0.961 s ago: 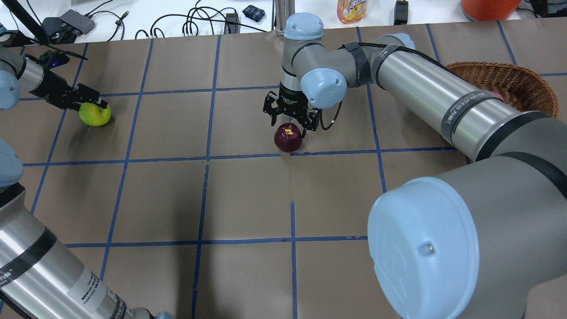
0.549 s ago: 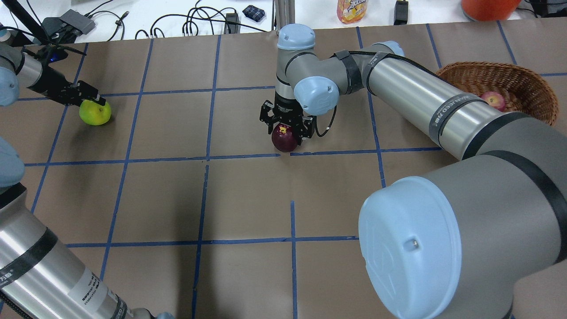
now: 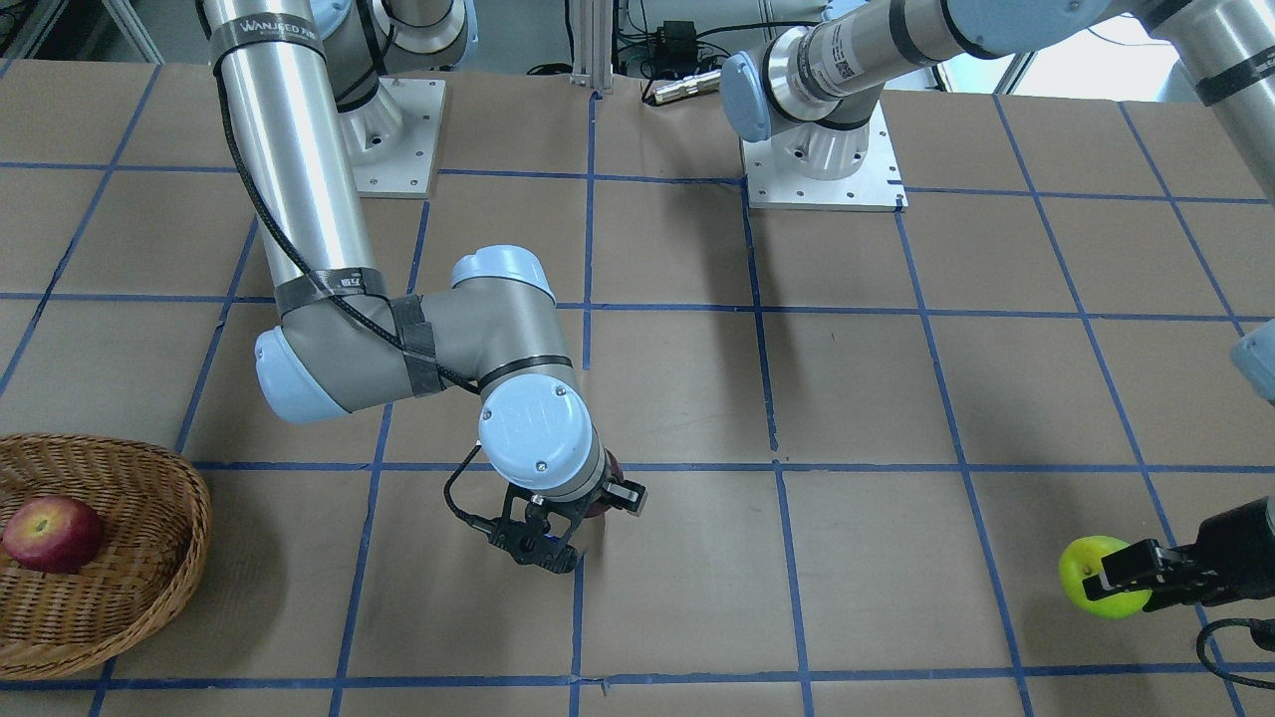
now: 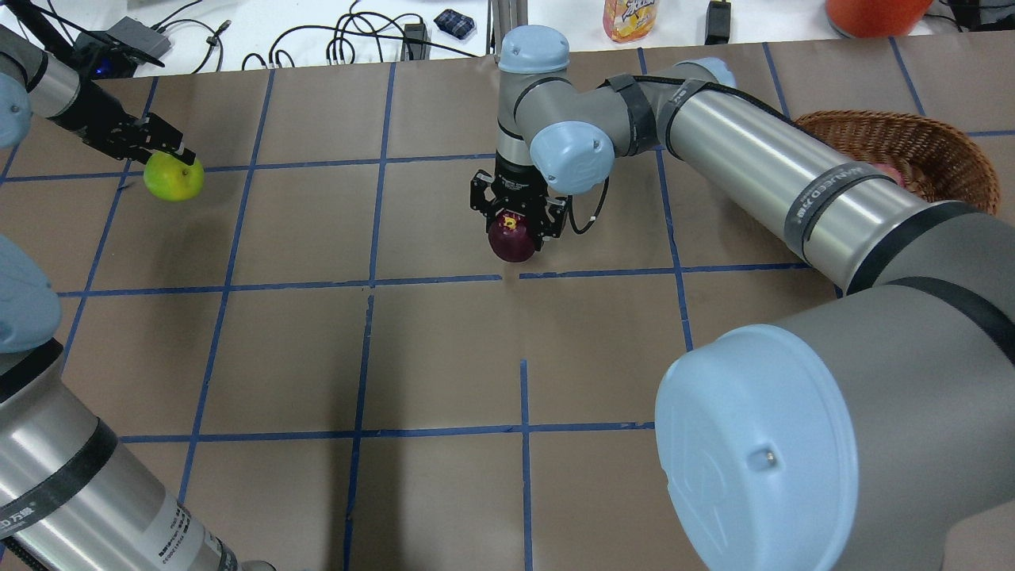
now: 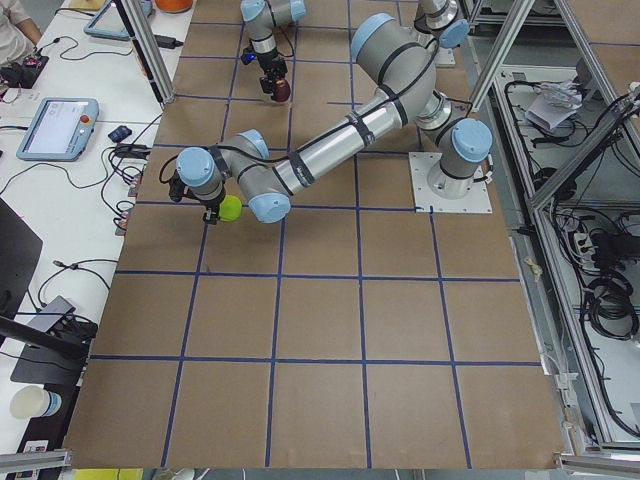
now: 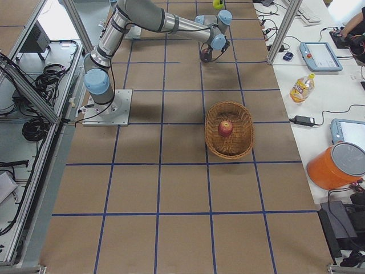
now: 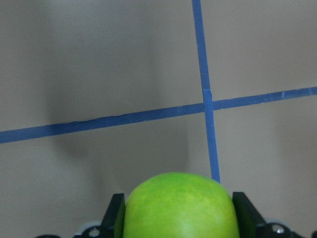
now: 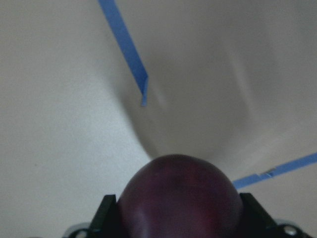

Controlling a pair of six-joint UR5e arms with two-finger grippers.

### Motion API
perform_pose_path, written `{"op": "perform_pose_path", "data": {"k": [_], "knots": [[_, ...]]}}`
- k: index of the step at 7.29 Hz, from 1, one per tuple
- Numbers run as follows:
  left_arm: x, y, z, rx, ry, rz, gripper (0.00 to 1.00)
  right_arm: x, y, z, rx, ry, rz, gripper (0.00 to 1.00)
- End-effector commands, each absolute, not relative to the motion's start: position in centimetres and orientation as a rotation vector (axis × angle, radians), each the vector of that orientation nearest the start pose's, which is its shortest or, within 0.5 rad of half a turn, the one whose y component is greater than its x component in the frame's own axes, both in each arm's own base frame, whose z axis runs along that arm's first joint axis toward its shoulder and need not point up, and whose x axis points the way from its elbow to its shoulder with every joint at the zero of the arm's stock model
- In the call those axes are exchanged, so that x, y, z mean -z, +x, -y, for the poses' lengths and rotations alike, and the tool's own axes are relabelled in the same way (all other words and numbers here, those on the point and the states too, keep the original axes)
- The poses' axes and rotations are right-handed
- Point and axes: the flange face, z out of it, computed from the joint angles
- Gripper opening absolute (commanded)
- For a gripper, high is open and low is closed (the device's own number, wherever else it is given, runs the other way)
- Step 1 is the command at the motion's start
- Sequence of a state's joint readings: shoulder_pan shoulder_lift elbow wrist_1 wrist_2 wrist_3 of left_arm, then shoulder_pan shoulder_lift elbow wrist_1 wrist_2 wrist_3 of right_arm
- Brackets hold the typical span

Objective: Put all apples into basket
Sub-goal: 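Carry the dark apple to the basket while the left carries the green apple to center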

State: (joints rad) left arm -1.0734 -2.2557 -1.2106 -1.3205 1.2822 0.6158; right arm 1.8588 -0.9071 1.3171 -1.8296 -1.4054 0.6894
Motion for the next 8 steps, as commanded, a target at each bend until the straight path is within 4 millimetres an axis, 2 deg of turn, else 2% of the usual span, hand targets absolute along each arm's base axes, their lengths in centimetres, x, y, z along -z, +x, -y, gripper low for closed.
{"op": "perform_pose_path", "data": {"k": [1,2,3,4,5,6,7,8], "knots": [[-28.8,13.1,72.8,0.089,0.198,-3.405,0.17,-30.4,23.0,65.9,-0.289,0.628,-2.994,0.00],[-29.7,8.5,72.8,0.042,0.148,-3.386,0.17,-32.5,14.6,67.4,-0.244,0.561,-3.016,0.00],[-30.3,2.2,72.4,0.002,0.137,-3.380,0.17,-35.0,7.2,67.7,-0.188,0.389,-3.070,0.00],[-30.9,-3.8,71.5,-0.040,-0.013,-3.379,0.17,-35.9,-1.1,67.7,-0.168,0.305,-3.125,0.00],[-30.7,-11.2,70.9,-0.050,-0.150,-3.372,0.16,-35.8,-8.7,67.4,-0.167,0.146,-3.158,0.00],[-29.9,-19.6,70.0,0.026,-0.228,-3.366,0.16,-35.4,-14.1,66.7,-0.179,0.037,-3.185,0.00],[-28.7,-26.4,68.0,-0.005,-0.294,-3.354,0.16,-34.5,-17.7,67.0,-0.118,0.015,-3.207,0.00],[-26.9,-29.3,66.8,0.046,-0.289,-3.254,0.16,-32.4,-20.1,67.6,-0.097,0.052,-3.211,0.00]]}}
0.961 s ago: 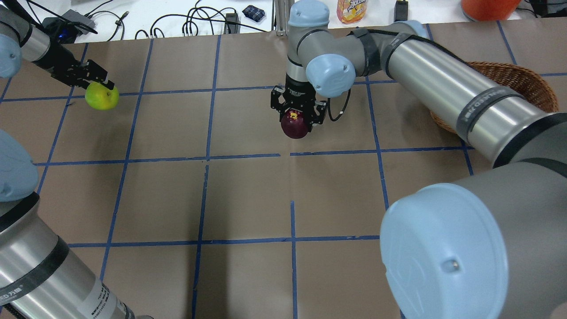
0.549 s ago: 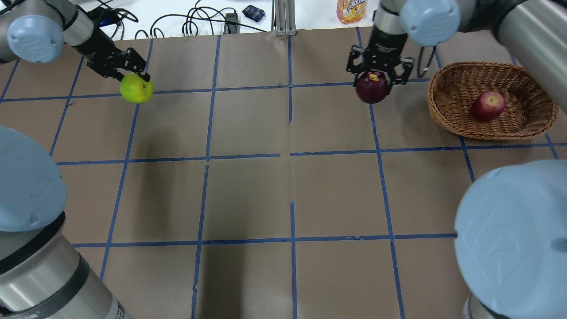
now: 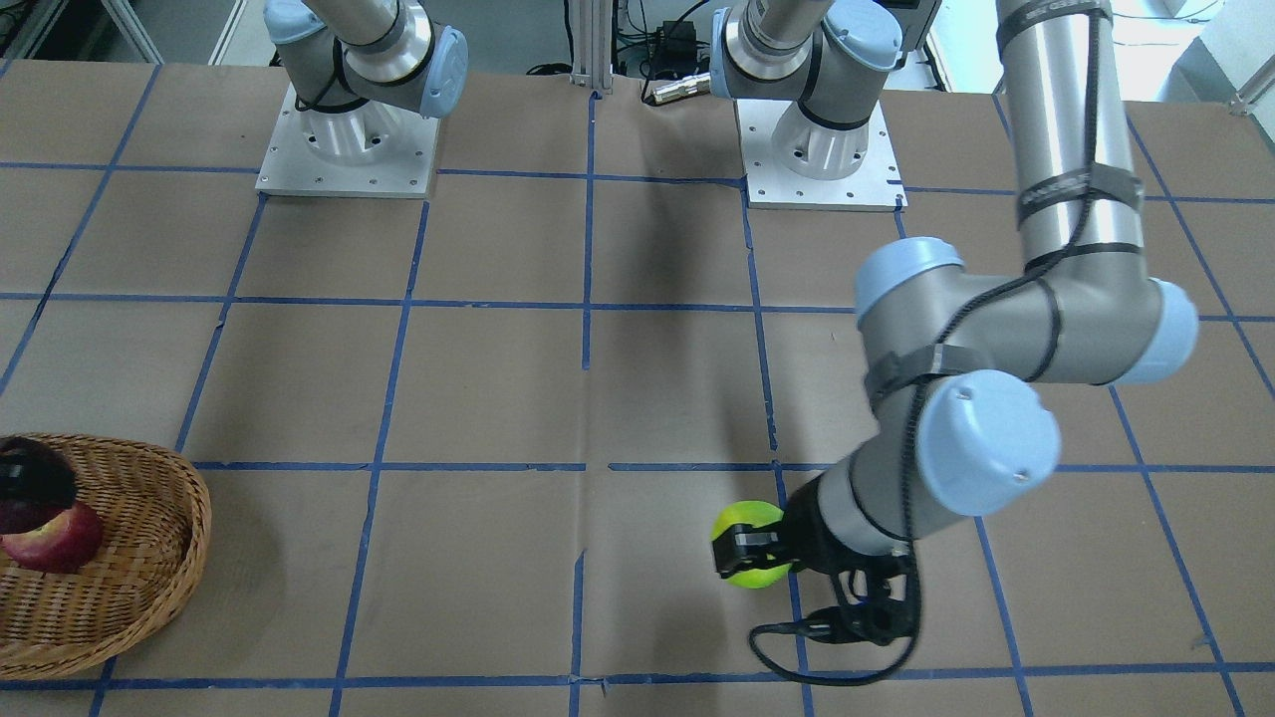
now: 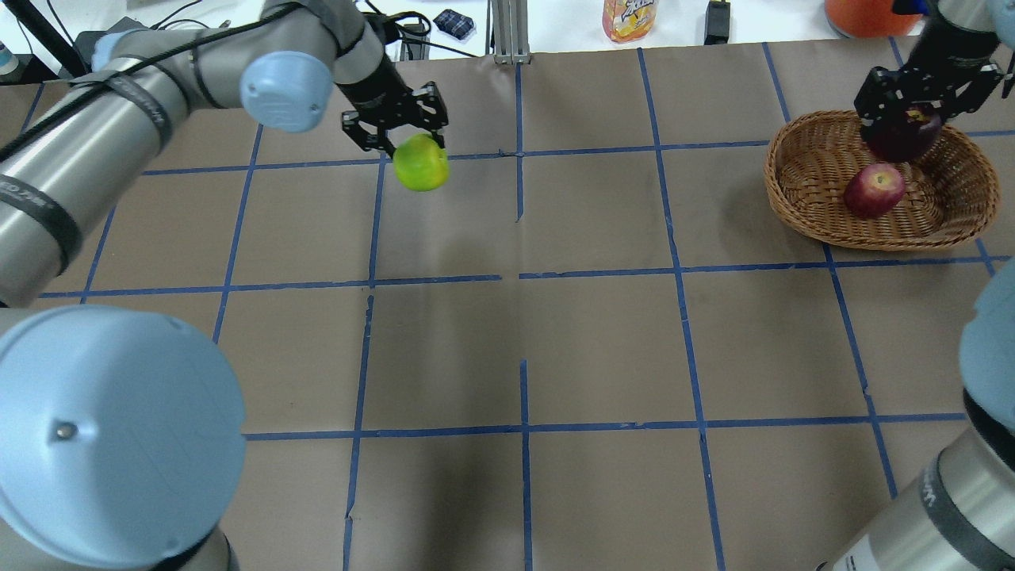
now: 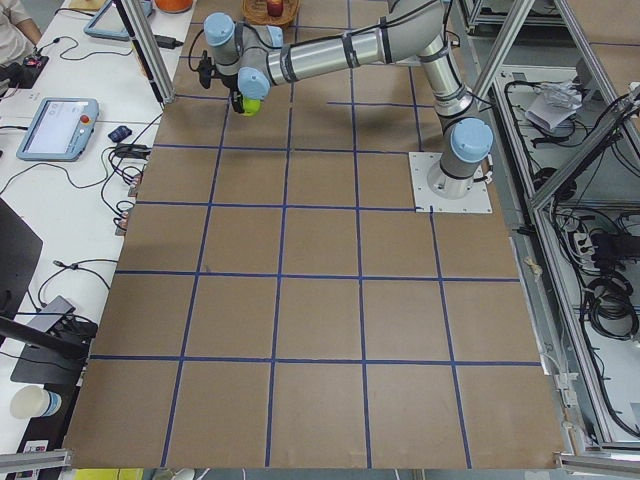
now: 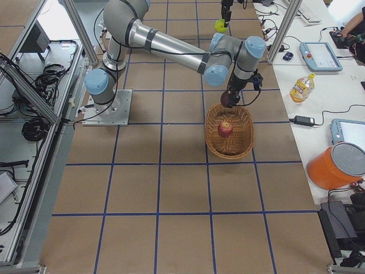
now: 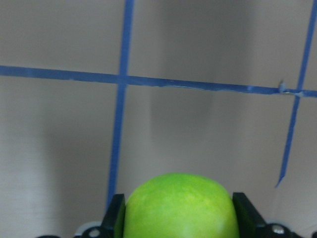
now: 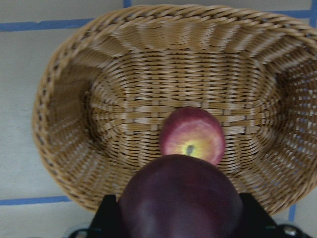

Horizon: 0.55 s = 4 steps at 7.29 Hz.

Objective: Put all apples into basket
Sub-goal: 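Carry the dark apple to the basket while the left carries the green apple to center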

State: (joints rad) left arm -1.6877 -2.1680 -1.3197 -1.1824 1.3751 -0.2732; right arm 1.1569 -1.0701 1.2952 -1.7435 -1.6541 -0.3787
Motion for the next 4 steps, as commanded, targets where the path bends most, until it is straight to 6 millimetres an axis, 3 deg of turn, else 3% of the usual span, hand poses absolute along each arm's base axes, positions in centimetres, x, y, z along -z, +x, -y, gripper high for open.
{"op": "perform_pose_path", "data": {"k": [1,2,3,4], "knots": [[-24.8,-30.3,66.2,0.093,-0.270,-3.238,0.17,-30.9,-23.1,68.1,-0.021,0.030,-3.232,0.00],[-23.2,-30.7,65.2,0.081,-0.290,-3.237,0.17,-28.5,-24.5,68.7,-0.010,-0.083,-3.234,0.00],[-21.7,-31.8,63.9,0.063,-0.271,-3.240,0.17,-26.5,-25.1,68.9,-0.020,-0.089,-3.231,0.00],[-21.4,-32.5,63.3,0.069,-0.251,-3.246,0.17,-25.3,-25.4,68.9,-0.038,-0.078,-3.218,0.00]]}}
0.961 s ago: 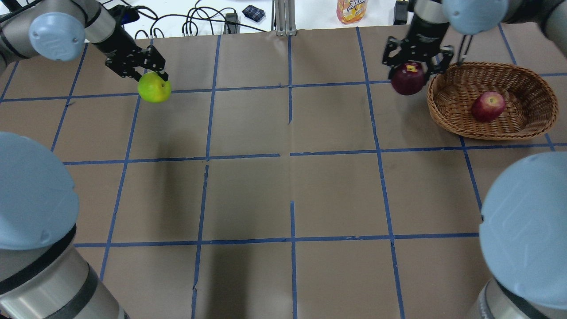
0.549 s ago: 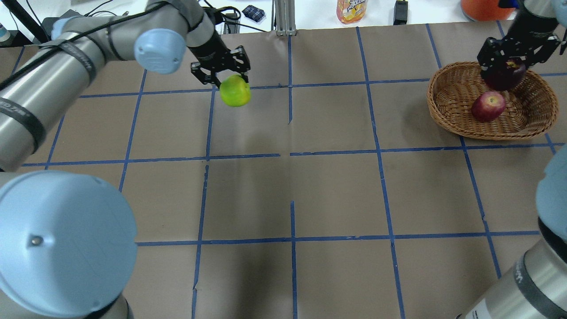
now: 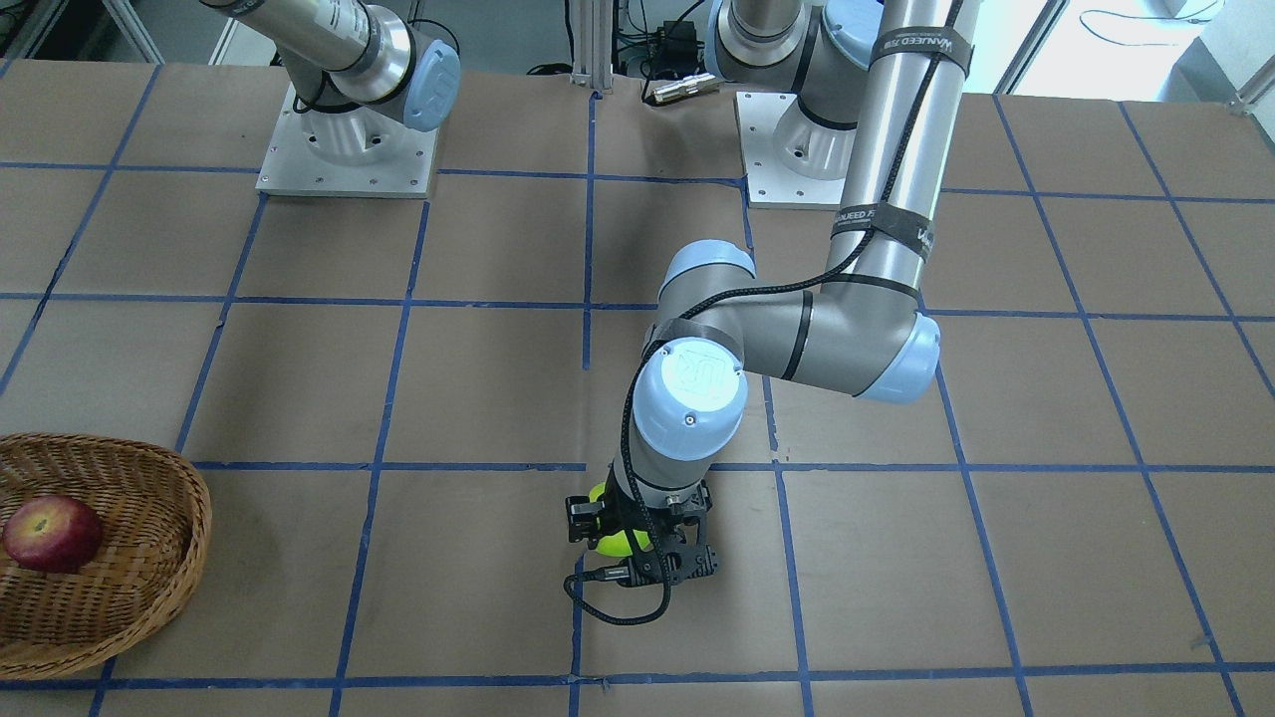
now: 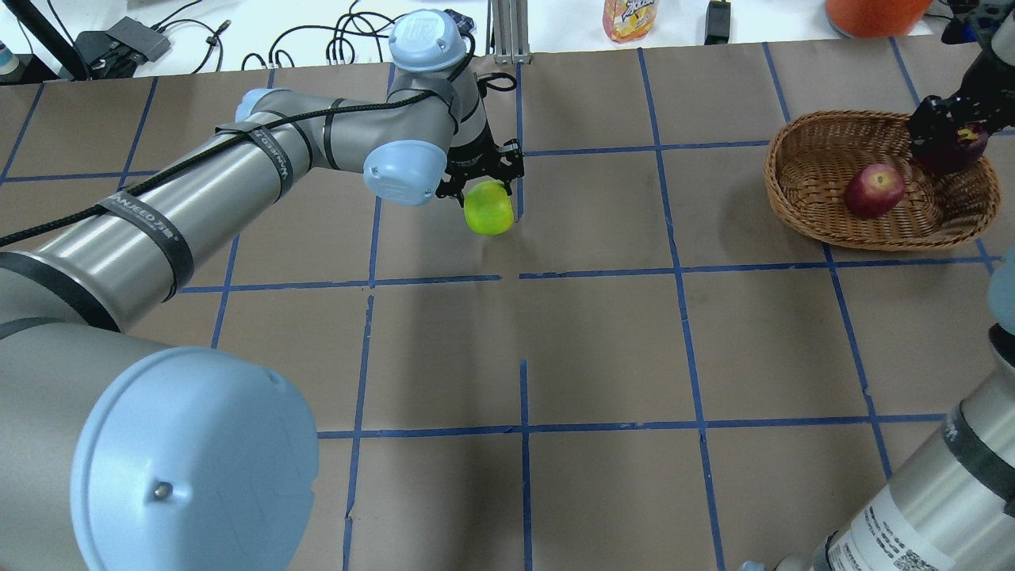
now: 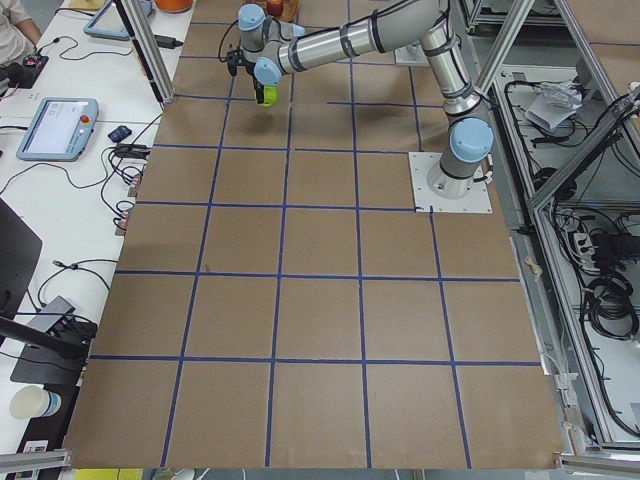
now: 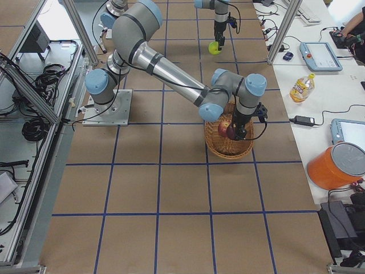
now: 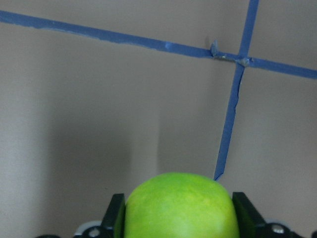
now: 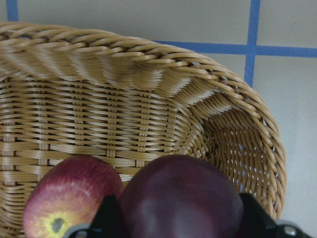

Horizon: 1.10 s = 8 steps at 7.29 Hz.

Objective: Put all apples into basket
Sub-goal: 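Release the dark apple into the basket while the left sets down the green apple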

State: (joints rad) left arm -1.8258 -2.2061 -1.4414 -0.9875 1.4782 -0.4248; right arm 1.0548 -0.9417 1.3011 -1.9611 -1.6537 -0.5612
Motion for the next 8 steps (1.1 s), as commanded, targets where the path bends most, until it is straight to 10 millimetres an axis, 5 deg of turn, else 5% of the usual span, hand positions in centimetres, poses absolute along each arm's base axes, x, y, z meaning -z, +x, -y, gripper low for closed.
{"op": "perform_pose_path", "data": {"k": [1,2,3,4,5,6,7,8], "knots": [[-22.8,-33.5,62.5,0.078,-0.248,-3.250,0.29,-24.3,-25.3,68.7,-0.065,-0.076,-3.207,0.00],[-22.5,-33.8,61.7,0.056,-0.259,-3.240,0.32,-24.0,-25.2,68.6,-0.079,-0.072,-3.203,0.12],[-22.0,-34.1,60.5,0.027,-0.245,-3.240,0.43,-23.6,-25.2,68.5,-0.097,-0.073,-3.198,0.71],[-21.1,-34.1,59.6,0.011,-0.248,-3.229,0.96,-23.5,-25.9,68.1,-0.109,-0.073,-3.205,0.95],[-21.8,-34.2,59.6,0.025,-0.260,-3.239,1.00,-23.5,-27.3,67.3,-0.140,-0.043,-3.193,1.00],[-24.6,-33.5,60.5,0.088,-0.265,-3.249,1.00,-24.6,-27.4,66.7,-0.167,-0.032,-3.179,1.00],[-27.9,-32.3,61.0,0.171,-0.228,-3.262,1.00,-26.6,-27.1,66.2,-0.189,-0.033,-3.168,1.00],[-32.0,-29.0,62.2,0.216,-0.193,-3.267,1.00,-30.9,-26.1,65.0,-0.201,-0.016,-3.158,1.00]]}}
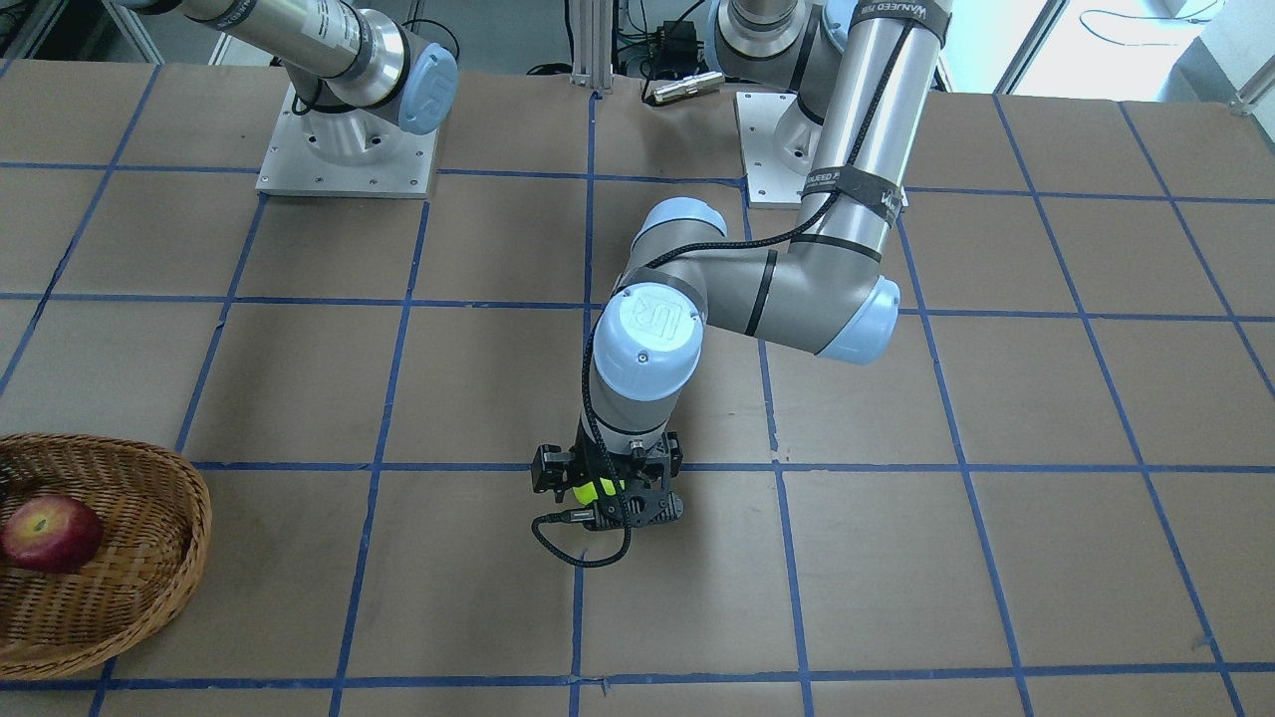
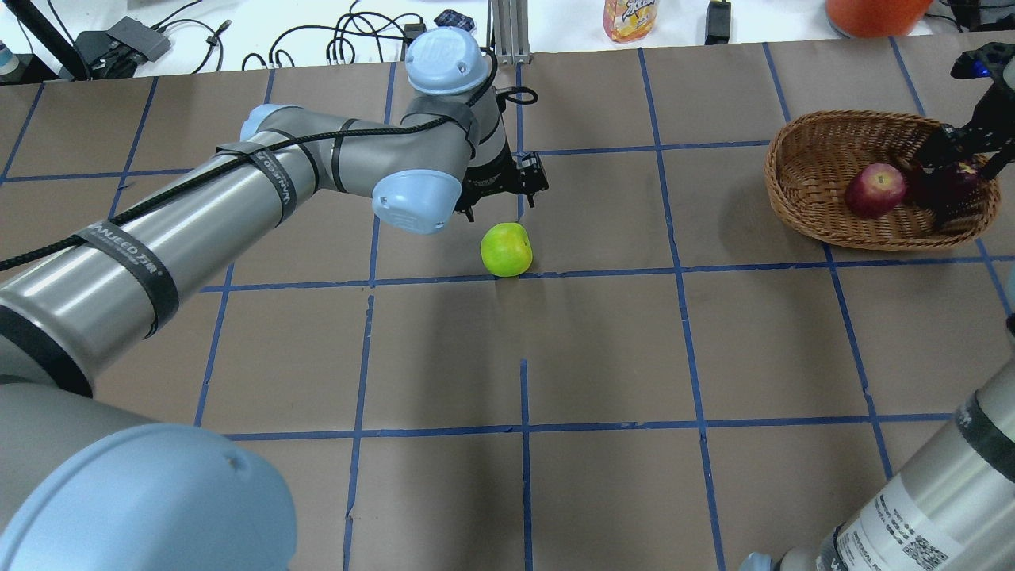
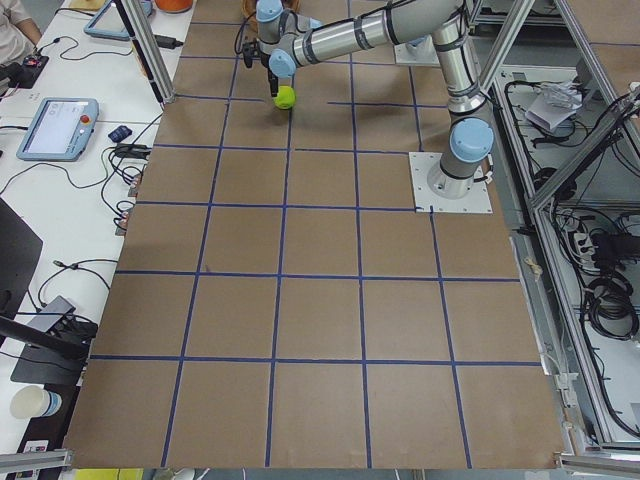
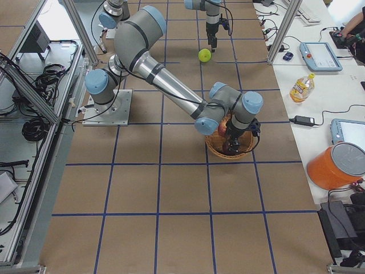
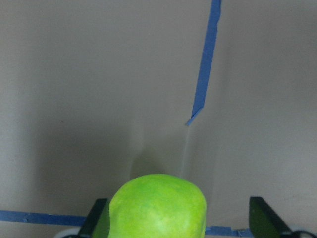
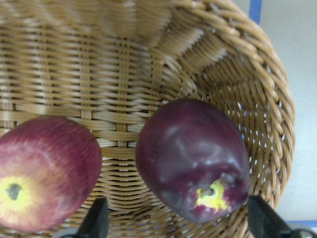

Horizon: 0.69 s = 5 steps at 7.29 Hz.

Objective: Put all apples into basket
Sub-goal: 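Release the dark apple into the basket while the left sets down the green apple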

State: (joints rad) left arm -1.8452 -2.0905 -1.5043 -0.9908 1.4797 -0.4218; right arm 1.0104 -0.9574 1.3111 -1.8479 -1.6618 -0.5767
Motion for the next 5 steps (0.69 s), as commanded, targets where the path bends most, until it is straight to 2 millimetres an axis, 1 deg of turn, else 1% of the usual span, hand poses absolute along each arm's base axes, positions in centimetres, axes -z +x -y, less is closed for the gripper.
{"op": "perform_pose_path", "data": {"k": [1,2,3,4,5], "knots": [[-35.9,-25.5,62.8,0.195,-0.125,-3.257,1.00,-35.7,-24.1,63.6,-0.185,-0.018,-3.160,1.00],[-39.6,-22.4,62.6,0.151,-0.055,-3.243,1.00,-39.8,-20.4,62.1,-0.199,0.099,-3.144,1.00],[-44.1,-18.7,61.8,0.137,-0.021,-3.233,1.00,-42.5,-14.6,62.2,-0.163,0.268,-3.149,1.00],[-46.3,-16.2,60.4,0.093,0.027,-3.205,1.00,-43.2,-6.1,62.8,-0.170,0.386,-3.111,1.00],[-47.9,-15.2,58.9,0.084,0.041,-3.142,1.00,-42.6,1.1,63.3,-0.179,0.526,-3.097,1.00]]}}
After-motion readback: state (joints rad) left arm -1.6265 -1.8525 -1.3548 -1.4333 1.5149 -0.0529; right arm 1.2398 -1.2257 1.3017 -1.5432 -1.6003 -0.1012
